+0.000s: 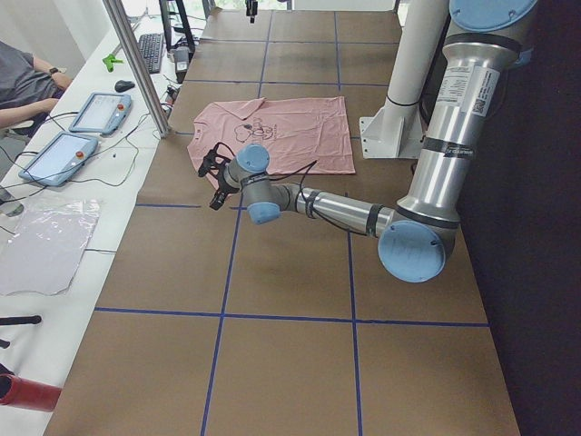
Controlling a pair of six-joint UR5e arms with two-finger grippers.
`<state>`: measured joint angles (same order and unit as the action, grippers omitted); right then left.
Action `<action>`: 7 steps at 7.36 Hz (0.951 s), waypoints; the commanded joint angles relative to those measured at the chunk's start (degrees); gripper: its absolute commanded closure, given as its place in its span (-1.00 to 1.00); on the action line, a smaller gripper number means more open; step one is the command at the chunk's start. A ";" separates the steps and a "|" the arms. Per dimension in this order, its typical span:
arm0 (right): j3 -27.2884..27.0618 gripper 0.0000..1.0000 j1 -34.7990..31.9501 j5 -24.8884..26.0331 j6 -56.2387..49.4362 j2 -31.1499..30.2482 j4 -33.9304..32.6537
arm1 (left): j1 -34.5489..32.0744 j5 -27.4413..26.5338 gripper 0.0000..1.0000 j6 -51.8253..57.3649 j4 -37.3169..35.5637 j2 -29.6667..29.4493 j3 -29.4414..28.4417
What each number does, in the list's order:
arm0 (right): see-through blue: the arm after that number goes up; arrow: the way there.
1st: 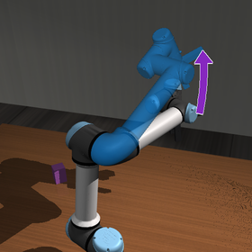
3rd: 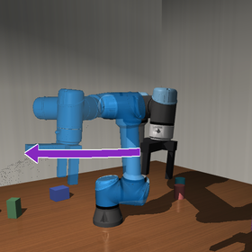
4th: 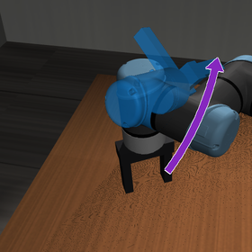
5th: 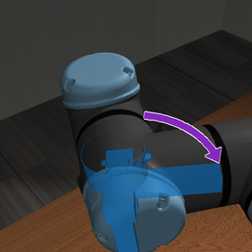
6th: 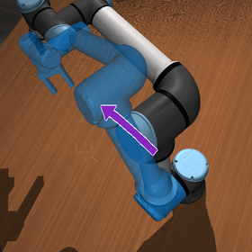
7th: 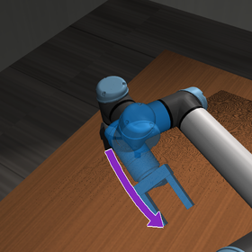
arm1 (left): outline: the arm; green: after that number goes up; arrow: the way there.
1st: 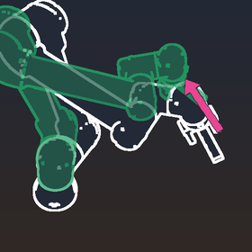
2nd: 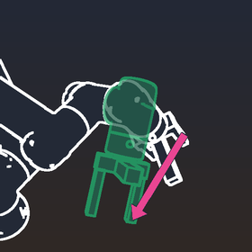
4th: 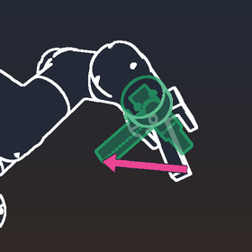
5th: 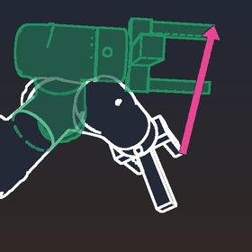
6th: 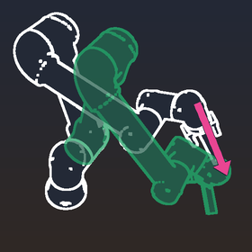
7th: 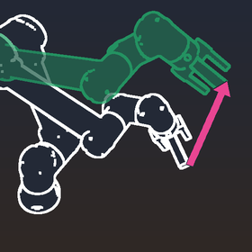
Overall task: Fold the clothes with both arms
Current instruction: 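Move the left gripper toward the shirt's sleeve nearest it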
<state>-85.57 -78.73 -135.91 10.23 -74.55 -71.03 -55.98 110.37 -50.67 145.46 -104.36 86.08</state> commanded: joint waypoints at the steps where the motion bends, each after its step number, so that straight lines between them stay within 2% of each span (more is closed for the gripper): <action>1: -0.21 -1.00 -0.46 -0.06 -0.30 -0.68 0.02 | 9.45 -12.31 -0.36 -9.94 -8.58 -5.21 -0.39; 2: -0.21 -1.00 -0.37 -0.06 -0.30 -0.68 0.02 | 10.97 -13.42 -0.13 -12.76 -9.31 -6.80 -2.56; 4: -0.21 -1.00 -0.37 -0.05 -0.03 -0.68 0.02 | 11.42 -14.04 -0.06 -14.98 -8.97 -11.63 -10.37; 7: -0.12 -1.00 -0.37 0.03 -0.03 -0.68 0.02 | 11.42 -14.83 0.03 -13.76 -8.71 -11.57 -12.08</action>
<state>-85.71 -79.10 -135.89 10.19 -75.23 -71.02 -44.60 95.72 -64.96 136.76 -115.99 74.46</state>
